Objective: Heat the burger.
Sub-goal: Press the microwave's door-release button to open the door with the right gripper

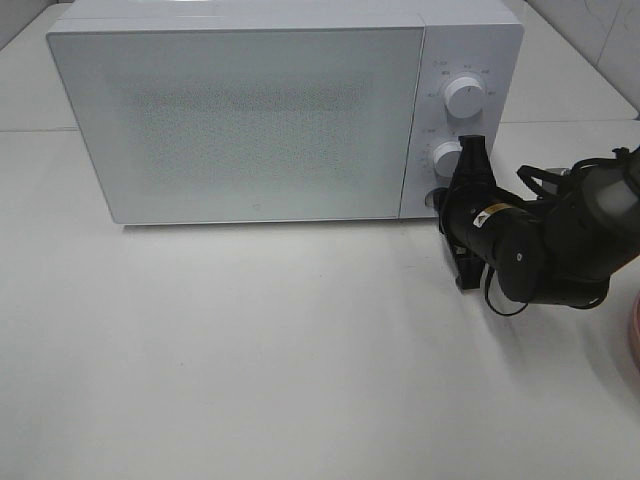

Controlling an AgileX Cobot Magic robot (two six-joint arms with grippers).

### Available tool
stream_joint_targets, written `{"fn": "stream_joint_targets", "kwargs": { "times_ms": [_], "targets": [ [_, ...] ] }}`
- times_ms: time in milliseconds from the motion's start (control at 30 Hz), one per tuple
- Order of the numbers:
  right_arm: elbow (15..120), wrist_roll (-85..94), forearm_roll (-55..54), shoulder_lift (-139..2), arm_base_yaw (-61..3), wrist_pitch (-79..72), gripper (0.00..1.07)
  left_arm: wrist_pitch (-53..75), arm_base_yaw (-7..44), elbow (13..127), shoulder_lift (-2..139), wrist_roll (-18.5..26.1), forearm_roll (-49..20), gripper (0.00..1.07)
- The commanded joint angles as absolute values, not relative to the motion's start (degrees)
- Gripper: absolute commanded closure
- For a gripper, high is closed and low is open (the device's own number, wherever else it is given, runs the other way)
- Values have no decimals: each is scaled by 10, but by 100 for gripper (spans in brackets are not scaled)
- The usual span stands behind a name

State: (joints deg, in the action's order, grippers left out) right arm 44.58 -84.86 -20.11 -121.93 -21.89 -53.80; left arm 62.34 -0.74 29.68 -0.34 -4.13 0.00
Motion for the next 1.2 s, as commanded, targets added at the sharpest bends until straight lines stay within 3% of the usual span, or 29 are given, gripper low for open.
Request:
{"fn": "stream_joint_targets", "kwargs": {
  "times_ms": [33,533,1200],
  "targets": [
    [477,-846,-210,-1200,-210,-647,107,614,-6,297,-11,-41,0,10],
    [566,-802,-269,-1205,-202,-727,107,614,-6,297,-11,-41,0,10],
    [547,-802,-254,-1189,-203,-687,107,614,-6,297,-11,-41,0,10]
  ]
}}
